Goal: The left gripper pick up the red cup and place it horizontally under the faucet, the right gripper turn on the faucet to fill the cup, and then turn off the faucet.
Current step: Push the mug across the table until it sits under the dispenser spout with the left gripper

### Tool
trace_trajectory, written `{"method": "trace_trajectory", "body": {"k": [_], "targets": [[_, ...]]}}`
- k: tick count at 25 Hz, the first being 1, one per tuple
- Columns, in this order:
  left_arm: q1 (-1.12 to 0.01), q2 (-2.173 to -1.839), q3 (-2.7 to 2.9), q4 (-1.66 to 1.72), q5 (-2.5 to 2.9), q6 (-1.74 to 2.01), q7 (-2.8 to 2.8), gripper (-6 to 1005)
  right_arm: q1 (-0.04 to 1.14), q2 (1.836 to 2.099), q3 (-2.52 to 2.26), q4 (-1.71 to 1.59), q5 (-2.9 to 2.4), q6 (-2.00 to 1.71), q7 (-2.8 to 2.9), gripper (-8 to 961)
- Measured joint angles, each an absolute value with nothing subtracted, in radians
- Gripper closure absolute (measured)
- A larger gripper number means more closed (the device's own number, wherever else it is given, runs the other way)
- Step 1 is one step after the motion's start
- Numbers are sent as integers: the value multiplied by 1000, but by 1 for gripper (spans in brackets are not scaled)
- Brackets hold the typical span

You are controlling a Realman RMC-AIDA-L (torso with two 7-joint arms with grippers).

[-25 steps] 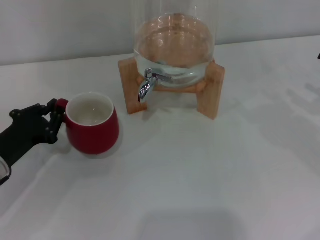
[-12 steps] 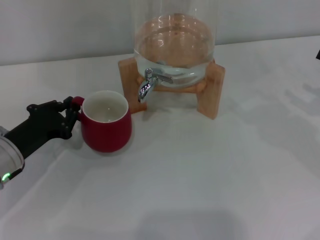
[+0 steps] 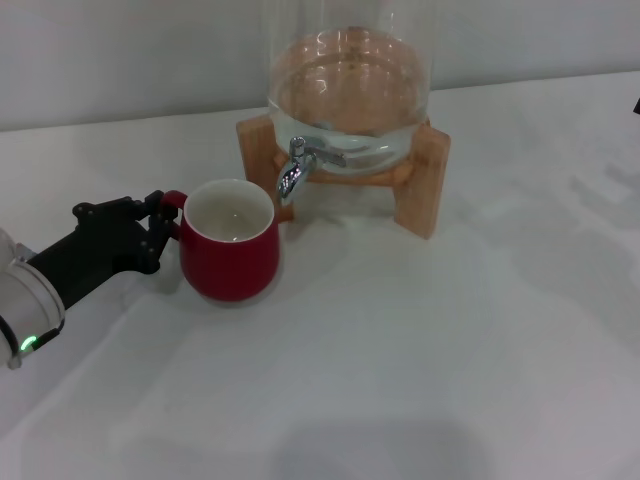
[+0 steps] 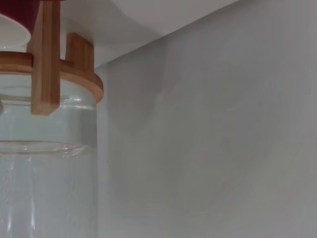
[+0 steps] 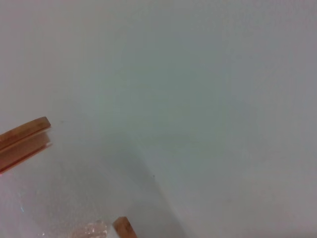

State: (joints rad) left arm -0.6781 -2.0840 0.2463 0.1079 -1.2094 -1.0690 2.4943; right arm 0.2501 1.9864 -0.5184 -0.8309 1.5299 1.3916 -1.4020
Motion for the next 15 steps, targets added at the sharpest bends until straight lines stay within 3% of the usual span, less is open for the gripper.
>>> {"method": "trace_trajectory", "body": {"k": [15], "targets": [[-731,-2084,293,77,-1201,-1023,2455,867,252,1985,-518,-830,1533,1391,-1402,187]]}}
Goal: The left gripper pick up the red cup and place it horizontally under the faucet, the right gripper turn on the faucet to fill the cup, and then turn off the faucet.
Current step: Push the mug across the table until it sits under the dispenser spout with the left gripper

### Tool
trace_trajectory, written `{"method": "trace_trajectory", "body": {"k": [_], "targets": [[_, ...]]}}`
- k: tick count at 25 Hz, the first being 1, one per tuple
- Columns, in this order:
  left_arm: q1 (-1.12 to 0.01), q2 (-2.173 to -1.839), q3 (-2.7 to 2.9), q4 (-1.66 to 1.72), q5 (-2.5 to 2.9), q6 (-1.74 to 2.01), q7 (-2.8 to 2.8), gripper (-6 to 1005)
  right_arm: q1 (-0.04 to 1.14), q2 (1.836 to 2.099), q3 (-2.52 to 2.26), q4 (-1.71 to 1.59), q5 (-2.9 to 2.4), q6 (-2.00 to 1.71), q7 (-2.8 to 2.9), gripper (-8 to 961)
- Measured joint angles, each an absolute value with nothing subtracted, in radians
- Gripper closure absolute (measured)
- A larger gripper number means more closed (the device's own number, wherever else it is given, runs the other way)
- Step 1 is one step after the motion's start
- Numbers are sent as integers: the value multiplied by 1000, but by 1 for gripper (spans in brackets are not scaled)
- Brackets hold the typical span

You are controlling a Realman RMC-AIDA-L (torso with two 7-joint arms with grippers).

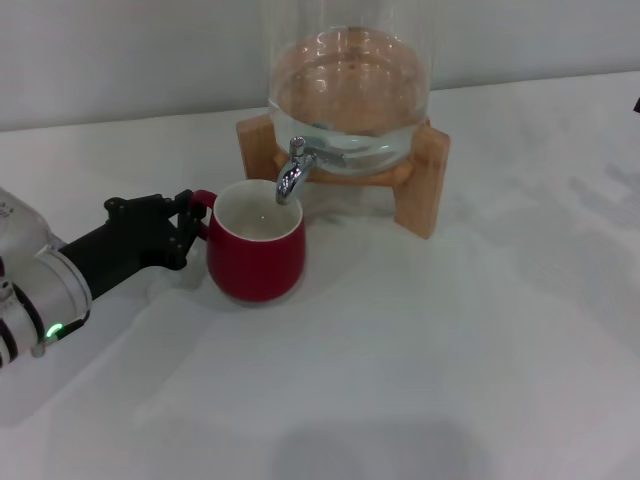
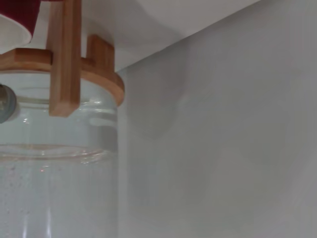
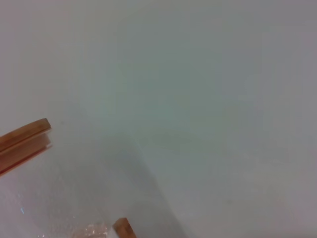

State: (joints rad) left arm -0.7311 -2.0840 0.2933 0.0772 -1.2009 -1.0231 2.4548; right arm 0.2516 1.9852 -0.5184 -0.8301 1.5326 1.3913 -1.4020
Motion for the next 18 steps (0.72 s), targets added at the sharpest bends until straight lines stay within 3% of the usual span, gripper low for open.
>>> {"method": "trace_trajectory", "body": {"k": [18], "targets": [[-782,-2083,348,73,-1188,-986,2368,867,253,1985,-518,-828,1534,1391,-1402,188]]}}
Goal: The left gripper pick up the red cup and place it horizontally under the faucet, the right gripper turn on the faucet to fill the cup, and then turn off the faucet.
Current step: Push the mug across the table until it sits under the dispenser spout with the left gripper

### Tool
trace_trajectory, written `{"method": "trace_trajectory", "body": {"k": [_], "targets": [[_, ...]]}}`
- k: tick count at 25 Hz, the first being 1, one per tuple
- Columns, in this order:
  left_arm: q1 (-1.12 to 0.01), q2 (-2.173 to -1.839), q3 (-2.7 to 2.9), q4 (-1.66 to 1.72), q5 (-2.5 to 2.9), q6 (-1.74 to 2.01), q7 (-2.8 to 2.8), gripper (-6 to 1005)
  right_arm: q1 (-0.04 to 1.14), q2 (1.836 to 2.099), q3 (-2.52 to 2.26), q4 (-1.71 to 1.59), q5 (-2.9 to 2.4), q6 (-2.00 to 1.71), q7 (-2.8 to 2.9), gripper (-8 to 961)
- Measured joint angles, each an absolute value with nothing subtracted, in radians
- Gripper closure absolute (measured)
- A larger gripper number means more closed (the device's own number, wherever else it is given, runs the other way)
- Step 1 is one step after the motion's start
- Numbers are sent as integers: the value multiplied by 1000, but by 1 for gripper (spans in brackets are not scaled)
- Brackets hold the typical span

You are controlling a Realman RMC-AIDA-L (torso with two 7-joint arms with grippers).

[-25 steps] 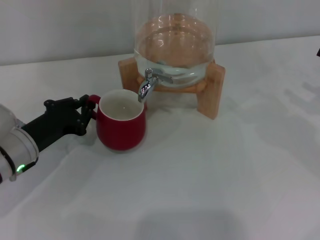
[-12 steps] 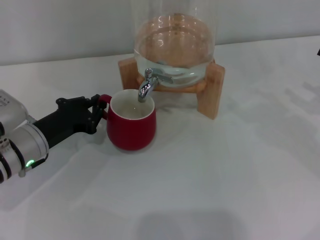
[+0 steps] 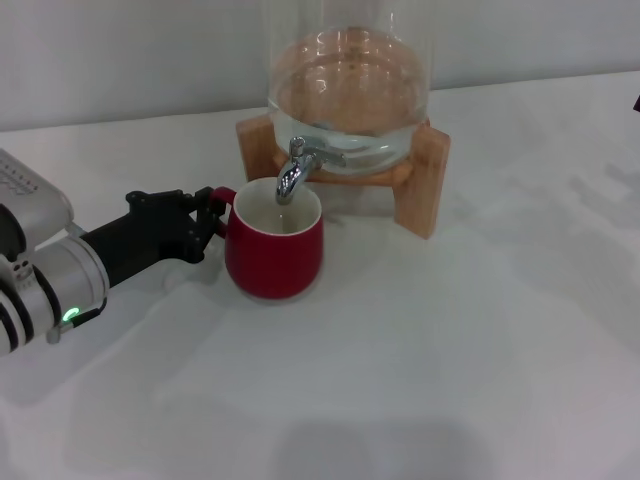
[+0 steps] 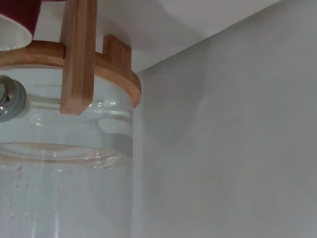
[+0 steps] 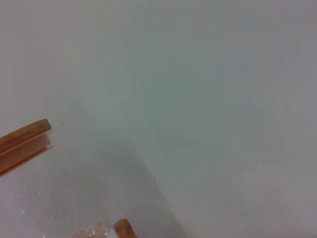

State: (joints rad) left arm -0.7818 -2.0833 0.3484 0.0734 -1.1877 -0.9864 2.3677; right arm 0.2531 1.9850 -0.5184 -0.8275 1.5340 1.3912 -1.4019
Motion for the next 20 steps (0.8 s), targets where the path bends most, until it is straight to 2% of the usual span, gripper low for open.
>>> {"method": "trace_trajectory", "body": {"k": [20], "targets": [[-812,-2086,439,82,-1178,-960,2304,868,253,1984,-518,-823,1542,1391,-1408,188]]}}
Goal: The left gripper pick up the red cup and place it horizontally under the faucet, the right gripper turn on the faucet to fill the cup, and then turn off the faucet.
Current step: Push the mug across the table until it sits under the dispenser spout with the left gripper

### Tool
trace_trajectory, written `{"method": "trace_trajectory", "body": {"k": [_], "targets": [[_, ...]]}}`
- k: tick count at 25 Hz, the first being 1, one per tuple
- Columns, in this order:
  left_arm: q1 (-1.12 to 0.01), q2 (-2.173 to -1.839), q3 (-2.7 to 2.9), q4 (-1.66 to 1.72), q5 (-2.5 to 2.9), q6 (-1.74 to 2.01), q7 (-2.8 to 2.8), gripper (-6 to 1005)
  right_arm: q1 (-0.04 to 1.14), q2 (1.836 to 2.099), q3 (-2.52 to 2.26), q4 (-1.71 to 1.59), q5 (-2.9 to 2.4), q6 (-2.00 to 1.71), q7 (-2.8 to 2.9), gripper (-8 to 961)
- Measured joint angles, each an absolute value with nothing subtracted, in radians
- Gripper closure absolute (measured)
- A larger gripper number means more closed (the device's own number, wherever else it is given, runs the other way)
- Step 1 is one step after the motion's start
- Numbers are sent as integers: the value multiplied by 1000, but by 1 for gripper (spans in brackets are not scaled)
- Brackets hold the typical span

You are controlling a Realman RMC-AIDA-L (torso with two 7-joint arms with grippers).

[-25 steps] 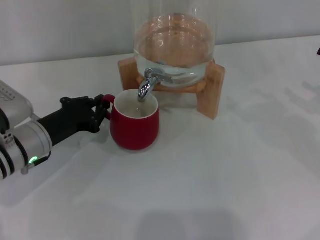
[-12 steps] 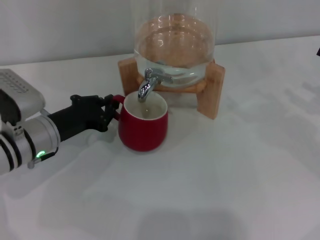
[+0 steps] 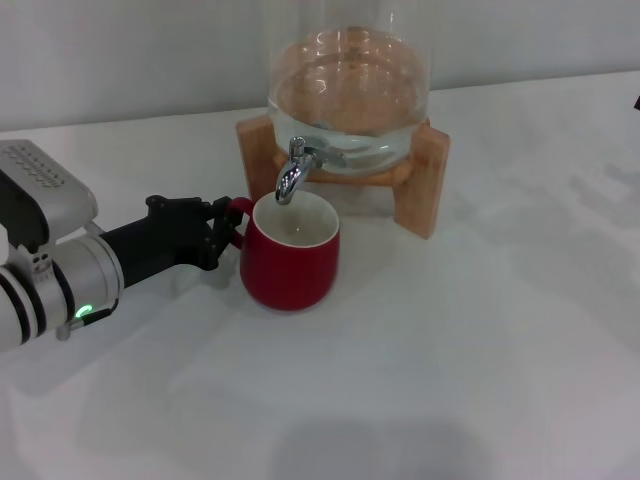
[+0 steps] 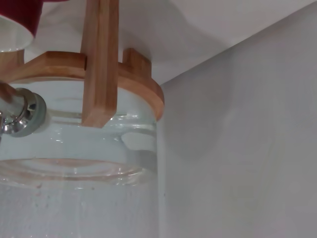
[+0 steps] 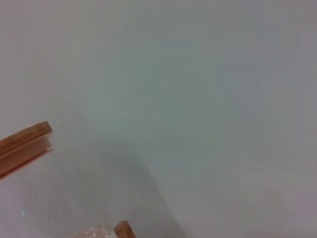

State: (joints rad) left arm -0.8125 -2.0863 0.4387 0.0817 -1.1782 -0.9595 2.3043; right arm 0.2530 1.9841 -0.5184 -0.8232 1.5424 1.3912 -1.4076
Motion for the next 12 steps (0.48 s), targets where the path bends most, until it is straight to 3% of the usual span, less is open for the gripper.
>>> {"method": "trace_trajectory", "body": {"k": [12], "targets": [[-815,-2085,439,83,-1175,-920,2273,868,256,1981,-518,-822,1545,1390,-1410,188]]}}
